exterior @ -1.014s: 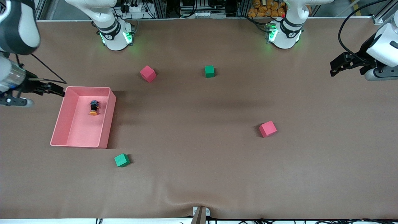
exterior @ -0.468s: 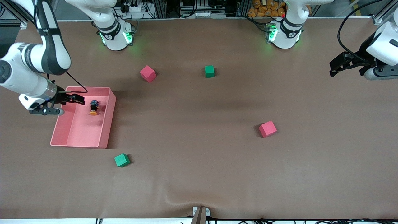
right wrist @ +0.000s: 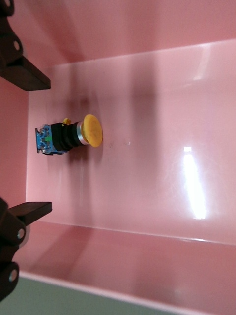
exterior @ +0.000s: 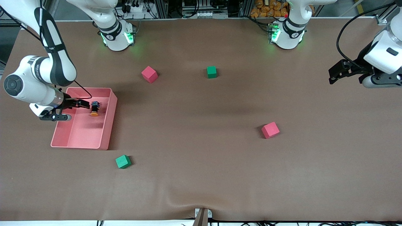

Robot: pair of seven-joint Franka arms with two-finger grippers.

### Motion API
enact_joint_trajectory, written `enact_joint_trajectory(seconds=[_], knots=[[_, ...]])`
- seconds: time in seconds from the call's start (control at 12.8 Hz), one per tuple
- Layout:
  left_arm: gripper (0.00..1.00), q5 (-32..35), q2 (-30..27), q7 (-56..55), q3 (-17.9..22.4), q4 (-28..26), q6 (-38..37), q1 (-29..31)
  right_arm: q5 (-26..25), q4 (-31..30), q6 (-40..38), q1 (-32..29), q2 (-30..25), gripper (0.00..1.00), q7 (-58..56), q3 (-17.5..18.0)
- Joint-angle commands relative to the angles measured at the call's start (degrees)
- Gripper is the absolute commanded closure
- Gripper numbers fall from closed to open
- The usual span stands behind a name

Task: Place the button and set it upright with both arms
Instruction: 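Reach the right gripper into the pink tray over the yellow button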

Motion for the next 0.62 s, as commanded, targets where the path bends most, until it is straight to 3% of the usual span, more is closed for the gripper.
enact_joint_trajectory(seconds=[0.0, 0.55], knots=[[0.00, 0.20, 0.62, 0.26, -0.32, 1.14, -0.05, 0.52, 0.10, -0.92, 1.33, -0.80, 1.74, 0.00, -0.92, 0.59], [0.00, -0.06, 0.97, -0.62, -0.41, 1.14, 1.26, 0.26, 0.10, -0.92, 4.50, -0.97, 5.70, 0.00, -0.92, 0.59]])
